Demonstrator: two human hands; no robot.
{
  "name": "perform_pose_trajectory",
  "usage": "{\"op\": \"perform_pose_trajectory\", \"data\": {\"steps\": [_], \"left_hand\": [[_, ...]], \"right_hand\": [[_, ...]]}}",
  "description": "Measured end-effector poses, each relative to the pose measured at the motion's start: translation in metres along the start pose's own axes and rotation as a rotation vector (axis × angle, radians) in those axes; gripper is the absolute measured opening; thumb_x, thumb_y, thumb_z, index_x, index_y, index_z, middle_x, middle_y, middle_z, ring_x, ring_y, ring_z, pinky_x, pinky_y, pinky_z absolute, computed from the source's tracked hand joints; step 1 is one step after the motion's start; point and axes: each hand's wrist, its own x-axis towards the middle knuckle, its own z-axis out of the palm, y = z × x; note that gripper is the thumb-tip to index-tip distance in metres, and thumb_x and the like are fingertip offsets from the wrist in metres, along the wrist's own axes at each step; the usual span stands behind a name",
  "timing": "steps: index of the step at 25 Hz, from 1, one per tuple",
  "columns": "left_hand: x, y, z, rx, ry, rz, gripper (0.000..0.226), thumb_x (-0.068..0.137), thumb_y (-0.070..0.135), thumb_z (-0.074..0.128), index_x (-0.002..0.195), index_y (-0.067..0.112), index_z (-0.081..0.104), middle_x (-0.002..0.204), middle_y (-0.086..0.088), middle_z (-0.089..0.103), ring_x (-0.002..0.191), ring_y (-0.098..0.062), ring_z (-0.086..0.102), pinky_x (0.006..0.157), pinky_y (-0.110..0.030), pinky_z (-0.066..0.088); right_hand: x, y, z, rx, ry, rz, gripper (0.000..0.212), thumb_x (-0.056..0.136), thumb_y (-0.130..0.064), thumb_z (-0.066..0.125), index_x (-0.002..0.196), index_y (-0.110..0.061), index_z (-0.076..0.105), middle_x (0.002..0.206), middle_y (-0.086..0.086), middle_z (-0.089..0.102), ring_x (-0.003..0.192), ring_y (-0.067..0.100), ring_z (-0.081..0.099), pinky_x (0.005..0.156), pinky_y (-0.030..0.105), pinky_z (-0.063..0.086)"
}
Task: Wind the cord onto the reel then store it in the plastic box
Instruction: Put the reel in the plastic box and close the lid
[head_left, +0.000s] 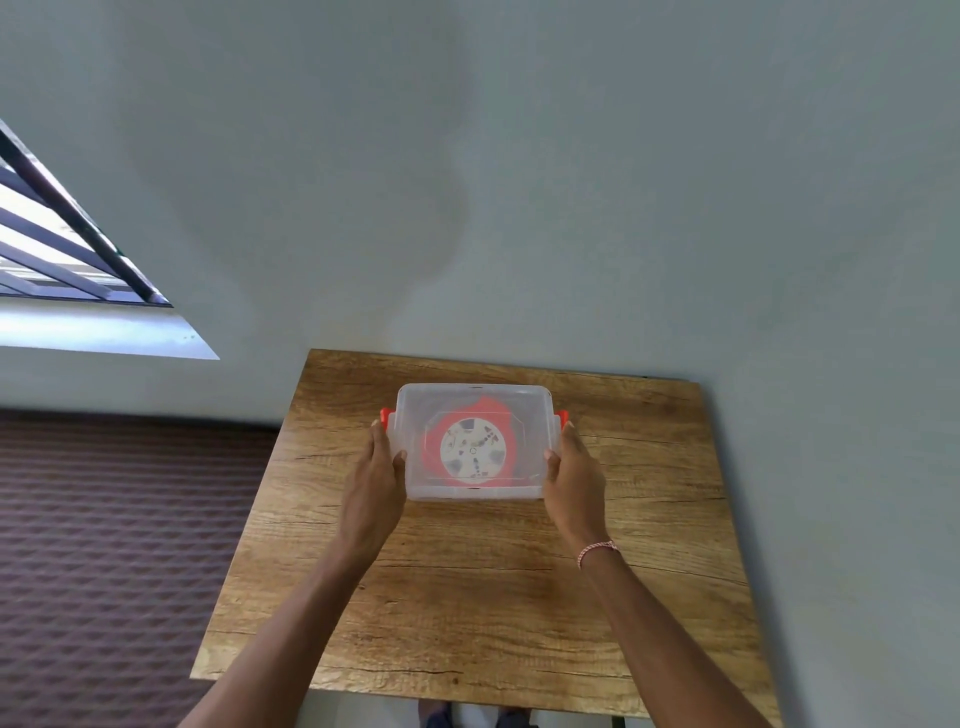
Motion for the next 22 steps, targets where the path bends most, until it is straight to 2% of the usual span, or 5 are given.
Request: {"op": "perform_pose_trajectory", "data": {"steps": [5, 9, 17, 20, 22], "left_hand": [[-0.004, 0.007, 0.005, 0.006, 0.090, 0.018, 0.066, 0.112, 0.022, 0.048, 0.167, 0.010, 0.014, 0.156, -0.016, 0.052, 0.112, -0.030, 0.073, 0.080, -0.047, 0.067], [-0.005, 0.009, 0.005, -0.059, 0.201, 0.060, 0.062, 0.108, 0.017, 0.057, 0.164, 0.014, 0.031, 0.117, -0.006, 0.074, 0.082, -0.012, 0.072, 0.064, -0.021, 0.060], [-0.002, 0.012, 0.015, -0.028, 0.253, 0.043, 0.052, 0.105, 0.009, 0.061, 0.154, 0.017, 0.046, 0.092, -0.002, 0.077, 0.066, -0.008, 0.071, 0.057, -0.020, 0.058], [-0.004, 0.003, 0.021, 0.061, 0.131, 0.134, 0.063, 0.110, 0.019, 0.053, 0.165, 0.006, 0.024, 0.151, -0.023, 0.057, 0.130, -0.039, 0.064, 0.102, -0.046, 0.059], [-0.012, -0.007, 0.025, 0.239, 0.031, 0.205, 0.080, 0.111, 0.042, 0.043, 0.167, 0.004, -0.001, 0.176, -0.021, 0.000, 0.164, -0.036, 0.003, 0.133, -0.052, 0.012]], "right_hand": [[0.001, -0.010, 0.004, -0.015, 0.087, 0.053, 0.043, 0.101, -0.006, 0.061, 0.143, -0.010, 0.053, 0.121, 0.009, 0.071, 0.108, 0.027, 0.072, 0.084, 0.045, 0.064], [0.007, -0.012, 0.004, 0.033, 0.138, 0.115, 0.045, 0.096, -0.002, 0.066, 0.139, -0.013, 0.059, 0.105, 0.009, 0.076, 0.097, 0.026, 0.075, 0.081, 0.045, 0.064], [0.005, -0.020, 0.007, -0.060, 0.104, 0.019, 0.050, 0.097, -0.002, 0.064, 0.145, -0.013, 0.054, 0.106, 0.009, 0.075, 0.093, 0.025, 0.075, 0.072, 0.039, 0.066], [-0.002, -0.009, 0.011, -0.238, -0.019, -0.109, 0.061, 0.106, -0.015, 0.051, 0.160, -0.006, 0.025, 0.160, 0.021, 0.038, 0.145, 0.037, 0.042, 0.107, 0.046, 0.052], [-0.019, 0.000, 0.018, -0.327, -0.090, -0.255, 0.069, 0.110, -0.035, 0.039, 0.162, -0.006, 0.004, 0.171, 0.019, -0.002, 0.158, 0.033, -0.001, 0.127, 0.050, 0.015]]}}
